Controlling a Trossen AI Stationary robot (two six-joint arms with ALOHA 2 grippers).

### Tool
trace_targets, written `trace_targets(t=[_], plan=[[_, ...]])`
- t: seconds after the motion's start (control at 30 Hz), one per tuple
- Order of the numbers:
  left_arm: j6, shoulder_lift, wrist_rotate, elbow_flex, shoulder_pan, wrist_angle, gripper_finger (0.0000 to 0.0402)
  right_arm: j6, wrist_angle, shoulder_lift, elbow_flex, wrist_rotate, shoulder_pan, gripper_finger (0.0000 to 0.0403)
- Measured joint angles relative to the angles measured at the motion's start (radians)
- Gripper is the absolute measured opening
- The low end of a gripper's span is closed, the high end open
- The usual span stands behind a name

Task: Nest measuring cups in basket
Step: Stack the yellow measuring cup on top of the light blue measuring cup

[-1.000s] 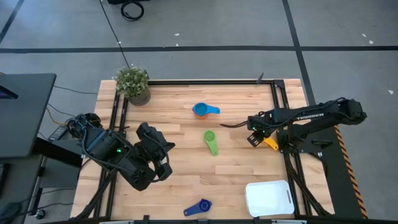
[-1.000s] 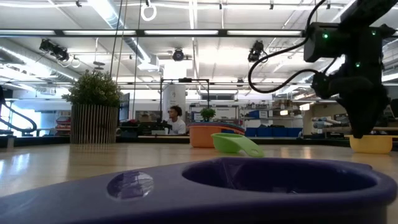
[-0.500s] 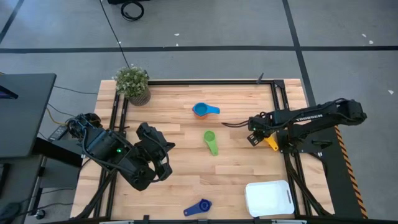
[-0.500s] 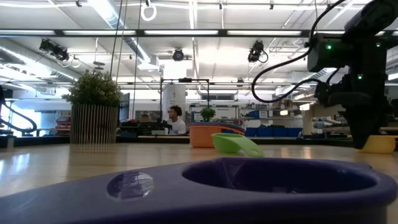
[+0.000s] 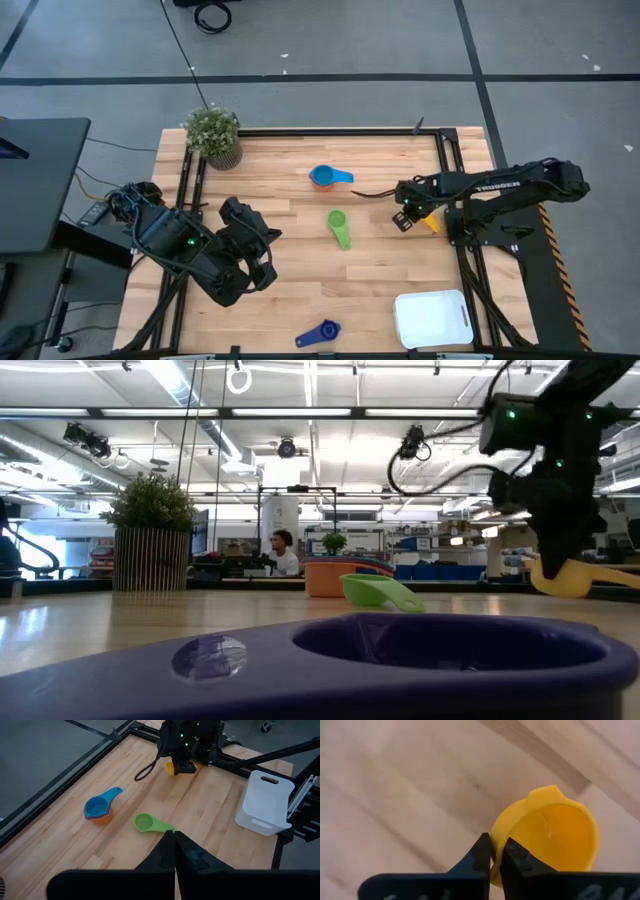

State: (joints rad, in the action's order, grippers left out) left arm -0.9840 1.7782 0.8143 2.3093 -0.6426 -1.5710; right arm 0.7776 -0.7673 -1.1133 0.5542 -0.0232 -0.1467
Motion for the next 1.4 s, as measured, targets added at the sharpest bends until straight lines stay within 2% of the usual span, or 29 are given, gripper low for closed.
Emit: trace_targets(t=[0.3,0.43,1.03,1.4], plan=[[0.000,0.000,0.000,0.000,0.000,0.000,0.0002,-0.111,-0.091,-0.002,0.203,0.030,0.000,0.0019],[0.001,0.000,0.000,0.000,0.000,0.000,0.0002,-0.178,-0.137,-0.057,0.342,0.038,0.000,0.0019],[-0.010,0.000,0.000,0.000,0.000,0.000,0.0002,-0.670,-0.336,-0.662,1.115,0.009,-0.048,0.0019],[-0.060,0.000,-0.012,0.000,0.000,0.000,0.0002,-0.858,-0.349,-0.901,1.329,0.019,-0.090,0.0019]])
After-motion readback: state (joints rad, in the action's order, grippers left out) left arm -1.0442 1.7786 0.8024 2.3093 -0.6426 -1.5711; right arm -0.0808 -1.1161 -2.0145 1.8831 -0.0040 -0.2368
